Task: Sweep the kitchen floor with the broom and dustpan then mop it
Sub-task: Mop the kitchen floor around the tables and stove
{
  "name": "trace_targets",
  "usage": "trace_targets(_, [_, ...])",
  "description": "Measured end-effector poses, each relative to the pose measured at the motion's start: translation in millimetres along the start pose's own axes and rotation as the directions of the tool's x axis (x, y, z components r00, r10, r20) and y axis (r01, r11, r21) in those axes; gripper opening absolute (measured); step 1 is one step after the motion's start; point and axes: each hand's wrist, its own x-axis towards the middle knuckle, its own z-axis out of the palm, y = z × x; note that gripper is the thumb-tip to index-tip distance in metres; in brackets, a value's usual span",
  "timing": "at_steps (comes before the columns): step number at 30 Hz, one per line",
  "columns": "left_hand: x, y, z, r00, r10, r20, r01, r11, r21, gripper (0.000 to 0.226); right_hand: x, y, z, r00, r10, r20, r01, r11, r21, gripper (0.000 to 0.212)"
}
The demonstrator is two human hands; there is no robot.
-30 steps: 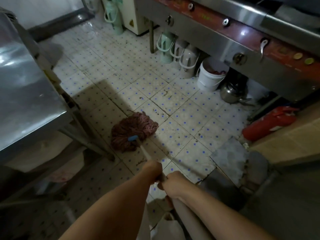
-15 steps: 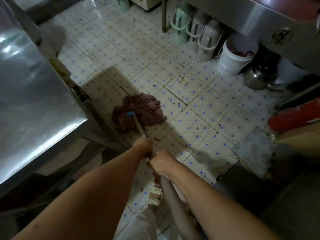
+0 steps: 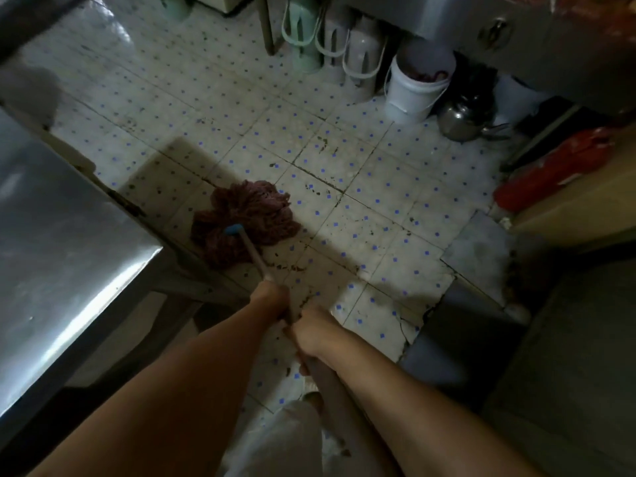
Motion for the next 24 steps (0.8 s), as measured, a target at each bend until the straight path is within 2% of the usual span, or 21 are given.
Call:
trace_targets(3, [-15, -12, 14, 1.000, 0.015, 0.001, -0.015, 1.000, 0.000, 0.051, -17, 20, 3, 1.000, 0.002, -0.017, -0.001, 0.999, 0.043, 0.023])
trace_targets(7, [-49, -31, 41, 0.999, 0.021, 0.036, -0.022, 0.999, 0.027, 0.038, -38, 66, 15, 0.995, 0.056, -0.082, -0.046, 0.992, 0.121, 0.017])
trace_targets(13, [-103, -79, 90, 0.995, 0.057, 0.077, -0.062, 0.997, 0.056, 0.036, -78, 144, 43, 0.976, 0.144, -0.165, -0.100, 0.963, 0.250, 0.023])
trace_targets(17, [-134, -100, 119, 0.986, 0.115, 0.120, -0.126, 0.988, 0.085, 0.036, -121, 184, 46, 0.973, 0.076, -0.217, -0.008, 0.955, 0.297, 0.025])
trace_targets(19, [-150, -106, 134, 0.986, 0.123, 0.115, -0.136, 0.985, 0.105, 0.034, -142, 200, 47, 0.967, 0.096, -0.236, -0.010, 0.939, 0.343, 0.021])
trace_targets(24, [-181, -109, 169, 0.967, 0.181, 0.182, -0.206, 0.970, 0.131, 0.031, -161, 229, 44, 0.952, 0.125, -0.278, -0.042, 0.957, 0.286, 0.017])
